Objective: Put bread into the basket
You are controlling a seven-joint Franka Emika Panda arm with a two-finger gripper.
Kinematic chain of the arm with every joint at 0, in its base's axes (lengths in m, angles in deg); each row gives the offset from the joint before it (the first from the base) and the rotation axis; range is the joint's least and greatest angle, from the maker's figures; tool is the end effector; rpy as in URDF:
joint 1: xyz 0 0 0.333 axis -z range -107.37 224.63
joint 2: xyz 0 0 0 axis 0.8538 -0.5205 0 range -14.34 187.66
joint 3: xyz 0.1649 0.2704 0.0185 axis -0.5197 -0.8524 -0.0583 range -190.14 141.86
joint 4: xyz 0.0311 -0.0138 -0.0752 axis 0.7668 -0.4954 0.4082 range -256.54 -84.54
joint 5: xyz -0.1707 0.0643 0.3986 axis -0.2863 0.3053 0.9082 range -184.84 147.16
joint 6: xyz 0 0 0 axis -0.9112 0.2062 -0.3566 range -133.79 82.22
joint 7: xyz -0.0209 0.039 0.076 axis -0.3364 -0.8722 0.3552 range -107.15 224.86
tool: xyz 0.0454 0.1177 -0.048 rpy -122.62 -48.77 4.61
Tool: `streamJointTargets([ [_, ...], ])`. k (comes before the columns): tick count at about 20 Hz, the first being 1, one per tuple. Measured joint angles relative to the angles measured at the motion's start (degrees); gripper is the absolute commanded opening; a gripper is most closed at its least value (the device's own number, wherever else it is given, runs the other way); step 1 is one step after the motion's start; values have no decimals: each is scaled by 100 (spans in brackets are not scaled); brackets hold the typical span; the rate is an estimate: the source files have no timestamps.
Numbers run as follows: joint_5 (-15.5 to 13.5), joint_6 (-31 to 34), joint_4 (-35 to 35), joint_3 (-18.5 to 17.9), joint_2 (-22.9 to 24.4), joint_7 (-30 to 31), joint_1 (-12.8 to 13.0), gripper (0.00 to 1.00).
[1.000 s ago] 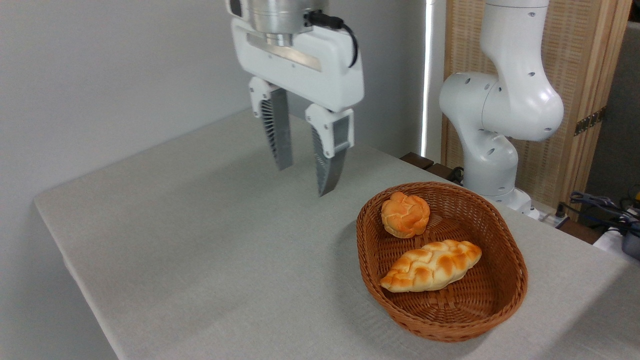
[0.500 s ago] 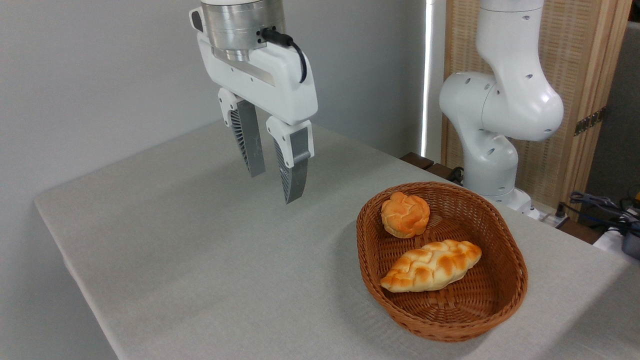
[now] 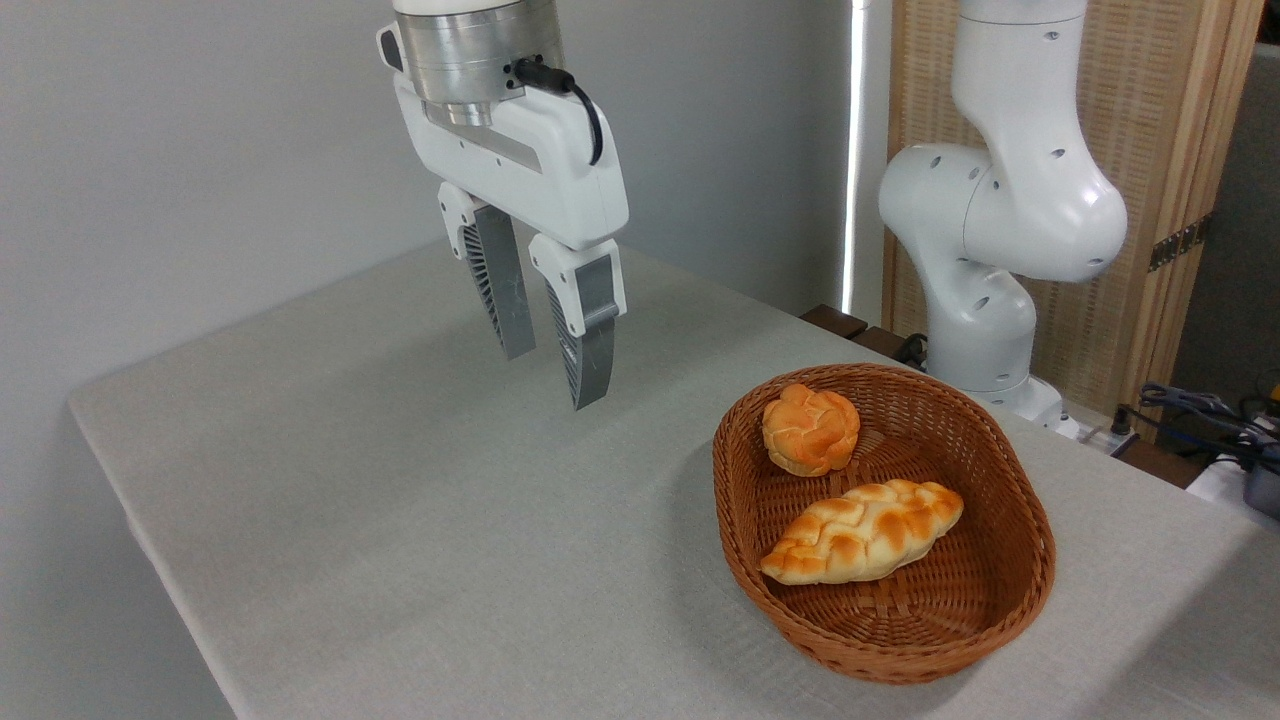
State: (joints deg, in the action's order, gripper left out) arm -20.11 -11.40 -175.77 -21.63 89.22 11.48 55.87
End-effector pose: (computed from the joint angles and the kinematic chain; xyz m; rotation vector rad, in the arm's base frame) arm 0.5899 -0.0007 0.5810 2.8631 -1.2465 0.0113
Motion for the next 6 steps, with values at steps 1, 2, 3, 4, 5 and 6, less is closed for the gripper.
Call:
streamJointTargets([
  [1,13,0,0,10,-2,0,5,100],
  [2,19,0,0,11,-3,0,8,100],
  [3,23,1,0,10,-3,0,7,100],
  [4,25,1,0,10,-3,0,7,100],
  [5,25,1,0,9,-3,0,6,100],
  [6,25,1,0,8,-3,0,6,100],
])
